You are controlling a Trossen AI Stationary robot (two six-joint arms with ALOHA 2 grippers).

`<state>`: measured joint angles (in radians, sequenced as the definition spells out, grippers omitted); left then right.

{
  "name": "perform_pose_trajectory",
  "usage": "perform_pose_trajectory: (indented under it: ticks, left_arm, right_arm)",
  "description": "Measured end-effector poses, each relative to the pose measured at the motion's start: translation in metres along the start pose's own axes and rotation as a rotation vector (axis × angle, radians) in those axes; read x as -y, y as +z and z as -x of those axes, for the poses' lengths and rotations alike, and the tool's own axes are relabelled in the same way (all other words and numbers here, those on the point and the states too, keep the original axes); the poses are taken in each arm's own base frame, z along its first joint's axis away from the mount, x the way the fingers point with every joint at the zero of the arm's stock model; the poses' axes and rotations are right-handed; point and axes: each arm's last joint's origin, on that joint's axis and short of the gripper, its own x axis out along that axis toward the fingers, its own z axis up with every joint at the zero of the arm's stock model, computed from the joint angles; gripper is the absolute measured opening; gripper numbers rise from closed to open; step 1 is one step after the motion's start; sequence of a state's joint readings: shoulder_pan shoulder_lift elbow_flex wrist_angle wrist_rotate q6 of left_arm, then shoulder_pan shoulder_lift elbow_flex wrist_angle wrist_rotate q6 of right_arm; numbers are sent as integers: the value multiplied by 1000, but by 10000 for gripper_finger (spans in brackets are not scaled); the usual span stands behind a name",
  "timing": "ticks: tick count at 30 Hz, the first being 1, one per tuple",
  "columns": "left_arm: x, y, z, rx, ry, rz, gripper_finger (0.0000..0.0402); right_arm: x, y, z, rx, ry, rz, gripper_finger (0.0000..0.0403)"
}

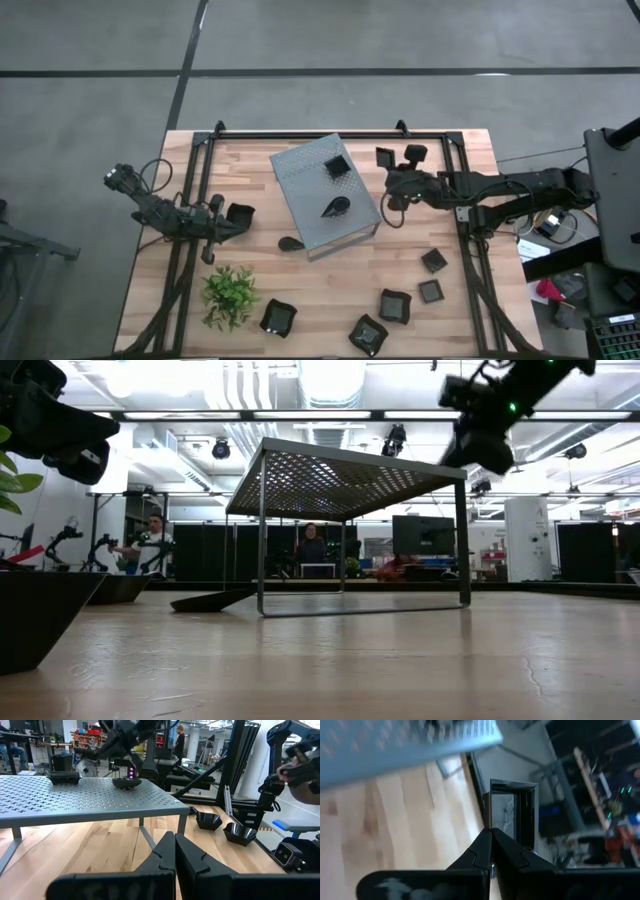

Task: Pick & Place Mini shaped plates
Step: Stack the square plate on top of the square plate on the shelf

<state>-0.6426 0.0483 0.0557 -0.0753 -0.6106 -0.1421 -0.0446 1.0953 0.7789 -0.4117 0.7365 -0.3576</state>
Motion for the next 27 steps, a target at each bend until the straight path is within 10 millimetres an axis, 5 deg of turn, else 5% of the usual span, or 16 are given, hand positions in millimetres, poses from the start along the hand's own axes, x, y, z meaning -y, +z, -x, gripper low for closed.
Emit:
perform_pose_trajectory:
  ticks: [11, 27]
  left_arm:
    - [0, 0, 0, 0, 0, 0, 0]
    - [0, 0, 0, 0, 0, 0, 0]
  right_arm:
    - [-4, 49, 2, 126, 88, 192, 8]
    - [-21, 108, -37, 63, 159, 412, 8]
